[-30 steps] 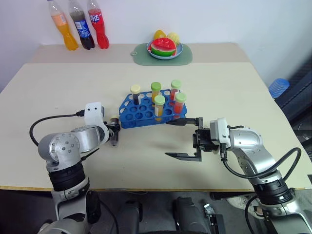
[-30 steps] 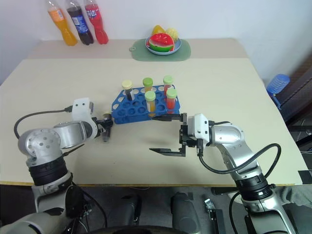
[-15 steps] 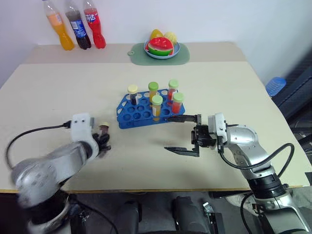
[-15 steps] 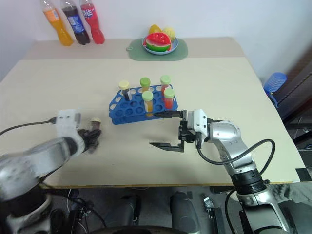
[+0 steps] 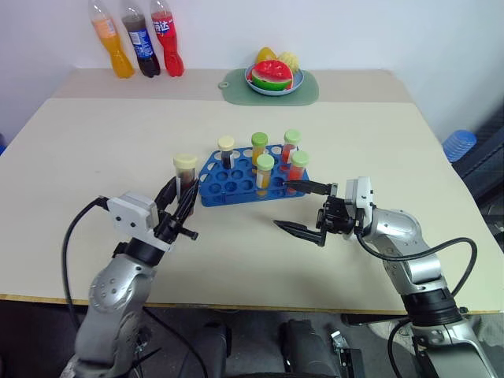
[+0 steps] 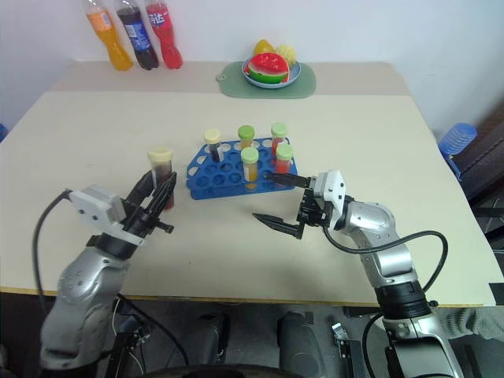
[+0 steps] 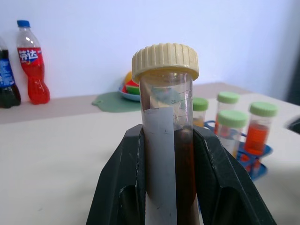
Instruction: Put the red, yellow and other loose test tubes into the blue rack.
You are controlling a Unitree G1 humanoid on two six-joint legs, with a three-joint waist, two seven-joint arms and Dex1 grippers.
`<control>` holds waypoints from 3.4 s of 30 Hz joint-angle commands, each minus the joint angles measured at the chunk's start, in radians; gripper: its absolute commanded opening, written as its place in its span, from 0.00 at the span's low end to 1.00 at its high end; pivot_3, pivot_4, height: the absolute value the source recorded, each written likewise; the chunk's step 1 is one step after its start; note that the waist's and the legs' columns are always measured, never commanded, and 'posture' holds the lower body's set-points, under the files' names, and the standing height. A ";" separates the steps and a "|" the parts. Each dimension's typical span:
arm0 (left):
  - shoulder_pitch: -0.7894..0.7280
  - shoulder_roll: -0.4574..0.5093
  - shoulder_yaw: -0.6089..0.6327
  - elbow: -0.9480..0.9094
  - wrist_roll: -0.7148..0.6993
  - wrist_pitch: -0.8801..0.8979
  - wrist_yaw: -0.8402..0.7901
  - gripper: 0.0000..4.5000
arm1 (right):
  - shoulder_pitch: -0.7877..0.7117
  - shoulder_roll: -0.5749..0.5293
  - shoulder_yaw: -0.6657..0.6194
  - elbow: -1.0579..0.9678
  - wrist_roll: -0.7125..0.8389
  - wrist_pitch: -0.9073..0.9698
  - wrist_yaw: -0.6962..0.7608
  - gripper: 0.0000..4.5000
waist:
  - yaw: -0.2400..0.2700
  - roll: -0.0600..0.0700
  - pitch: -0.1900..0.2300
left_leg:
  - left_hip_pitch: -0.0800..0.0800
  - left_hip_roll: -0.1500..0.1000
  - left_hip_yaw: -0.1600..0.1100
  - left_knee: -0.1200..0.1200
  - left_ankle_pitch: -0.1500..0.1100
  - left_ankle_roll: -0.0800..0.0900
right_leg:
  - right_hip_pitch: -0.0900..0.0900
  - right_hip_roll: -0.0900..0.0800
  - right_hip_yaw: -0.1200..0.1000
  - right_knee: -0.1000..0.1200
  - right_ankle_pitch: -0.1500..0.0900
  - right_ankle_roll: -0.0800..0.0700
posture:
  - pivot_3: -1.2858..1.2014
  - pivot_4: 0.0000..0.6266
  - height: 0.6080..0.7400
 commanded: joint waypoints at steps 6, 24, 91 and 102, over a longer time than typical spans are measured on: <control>-0.164 -0.082 -0.026 0.356 0.055 -0.370 -0.103 0.20 | 0.112 -0.074 -0.104 -0.145 0.039 0.050 -0.046 1.00 | 0.000 0.000 0.000 | 0.000 0.001 0.000 0.001 0.000 0.000 | 0.000 0.001 0.000 0.001 0.001 0.002 | 0.52 0.24 1.00; -0.471 -0.184 -0.031 0.906 0.085 -0.667 -0.163 0.20 | 0.299 -0.166 -0.212 -0.275 0.045 0.120 -0.102 1.00 | -0.001 -0.001 0.000 | 0.000 0.000 -0.001 0.002 0.000 0.001 | 0.001 0.002 0.000 0.001 0.002 0.004 | 0.52 0.24 1.00; -0.550 -0.163 -0.020 1.157 0.133 -0.760 -0.223 0.20 | 0.367 -0.142 -0.218 -0.317 0.040 0.112 -0.162 1.00 | -0.004 0.004 -0.003 | 0.016 0.000 -0.003 0.001 -0.001 0.002 | 0.018 0.003 0.000 -0.001 0.001 0.005 | 0.52 0.24 1.00; -0.598 -0.169 -0.026 1.307 0.155 -0.868 -0.224 0.20 | 0.356 -0.147 -0.219 -0.311 0.044 0.115 -0.152 1.00 | -0.003 0.004 -0.003 | 0.017 0.000 -0.003 0.001 -0.001 0.002 | 0.018 0.003 0.000 -0.001 0.001 0.005 | 0.52 0.24 1.00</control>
